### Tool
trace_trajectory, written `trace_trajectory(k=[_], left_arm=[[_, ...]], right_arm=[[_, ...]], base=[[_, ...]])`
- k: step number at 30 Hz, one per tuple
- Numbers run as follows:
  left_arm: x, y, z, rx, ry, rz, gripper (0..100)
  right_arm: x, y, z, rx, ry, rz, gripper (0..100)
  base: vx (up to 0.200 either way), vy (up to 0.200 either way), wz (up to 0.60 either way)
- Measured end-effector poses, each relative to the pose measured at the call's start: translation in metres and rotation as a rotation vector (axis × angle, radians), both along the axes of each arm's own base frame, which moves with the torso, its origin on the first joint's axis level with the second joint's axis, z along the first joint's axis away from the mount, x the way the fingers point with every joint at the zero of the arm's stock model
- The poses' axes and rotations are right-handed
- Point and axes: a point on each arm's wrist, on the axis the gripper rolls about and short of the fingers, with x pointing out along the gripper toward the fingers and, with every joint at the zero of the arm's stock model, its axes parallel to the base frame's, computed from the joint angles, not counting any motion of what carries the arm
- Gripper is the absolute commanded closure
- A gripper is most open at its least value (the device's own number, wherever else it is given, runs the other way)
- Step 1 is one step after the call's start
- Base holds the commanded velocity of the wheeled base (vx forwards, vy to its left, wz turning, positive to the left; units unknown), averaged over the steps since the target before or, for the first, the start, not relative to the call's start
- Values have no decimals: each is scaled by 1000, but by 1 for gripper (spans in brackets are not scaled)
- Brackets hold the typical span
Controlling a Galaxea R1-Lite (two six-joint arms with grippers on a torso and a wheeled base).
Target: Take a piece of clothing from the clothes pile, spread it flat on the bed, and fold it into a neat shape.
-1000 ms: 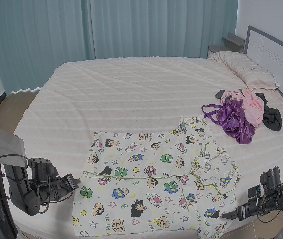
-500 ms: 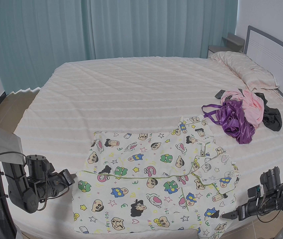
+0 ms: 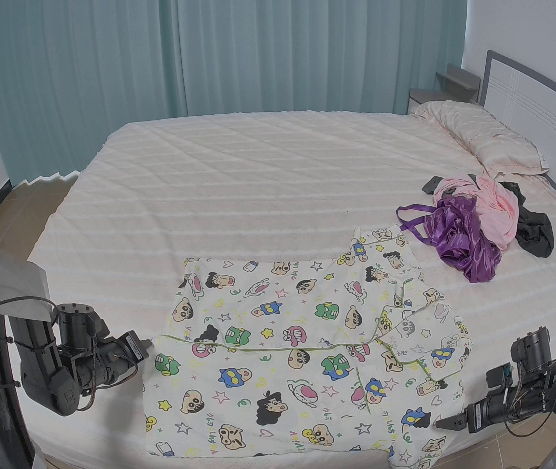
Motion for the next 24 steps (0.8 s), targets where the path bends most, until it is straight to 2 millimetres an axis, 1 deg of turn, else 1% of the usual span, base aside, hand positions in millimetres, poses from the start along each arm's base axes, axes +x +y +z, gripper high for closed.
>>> trace_trajectory(k=[7,13,19,21,24], left_arm=[[2,4,-4,3,10,26,0],[6,15,6,-3,-34,68,0],[22,15,16,-7,-97,70,0],[27,14,17,-13,-90,65,0],[42,9,19,-41,-67,60,0]], right_arm=[[-1,1,0,-1,0,4,0],[-1,1,1,-1,-5,5,0],[-1,1,1,-1,-4,5,0],[-1,1,1,-1,-4,5,0],[-1,1,1,0,-4,6,0]], base=[[0,0,0],[0,0,0],[0,0,0],[0,0,0],[0,0,0]])
